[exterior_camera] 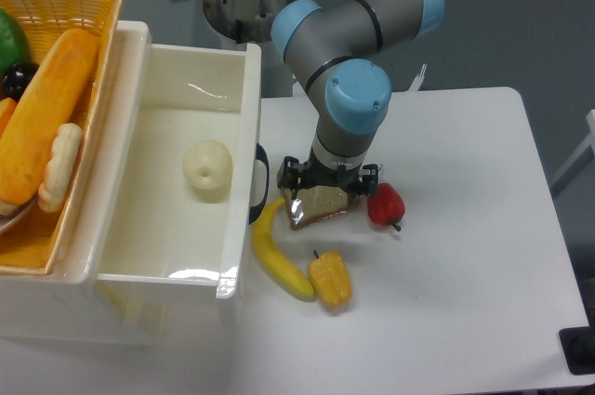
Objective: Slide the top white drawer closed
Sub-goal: 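Move the gripper against the open white drawer's front edge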
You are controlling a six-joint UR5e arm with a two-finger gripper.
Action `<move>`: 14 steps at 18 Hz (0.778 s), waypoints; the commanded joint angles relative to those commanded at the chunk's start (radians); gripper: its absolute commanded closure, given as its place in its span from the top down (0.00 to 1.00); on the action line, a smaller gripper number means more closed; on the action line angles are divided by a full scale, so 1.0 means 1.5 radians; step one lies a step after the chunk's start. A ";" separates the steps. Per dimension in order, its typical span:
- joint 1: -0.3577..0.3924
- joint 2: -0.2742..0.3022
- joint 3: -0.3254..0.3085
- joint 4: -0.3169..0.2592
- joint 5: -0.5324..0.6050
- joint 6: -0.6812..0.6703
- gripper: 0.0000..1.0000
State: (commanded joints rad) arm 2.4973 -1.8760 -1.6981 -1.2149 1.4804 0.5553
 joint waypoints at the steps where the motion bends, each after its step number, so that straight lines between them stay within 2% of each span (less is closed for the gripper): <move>1: 0.000 -0.001 0.000 0.000 -0.006 0.000 1.00; 14: -0.002 0.003 0.003 -0.010 -0.039 0.003 1.00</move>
State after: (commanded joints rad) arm 2.4943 -1.8715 -1.6935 -1.2302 1.4220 0.5599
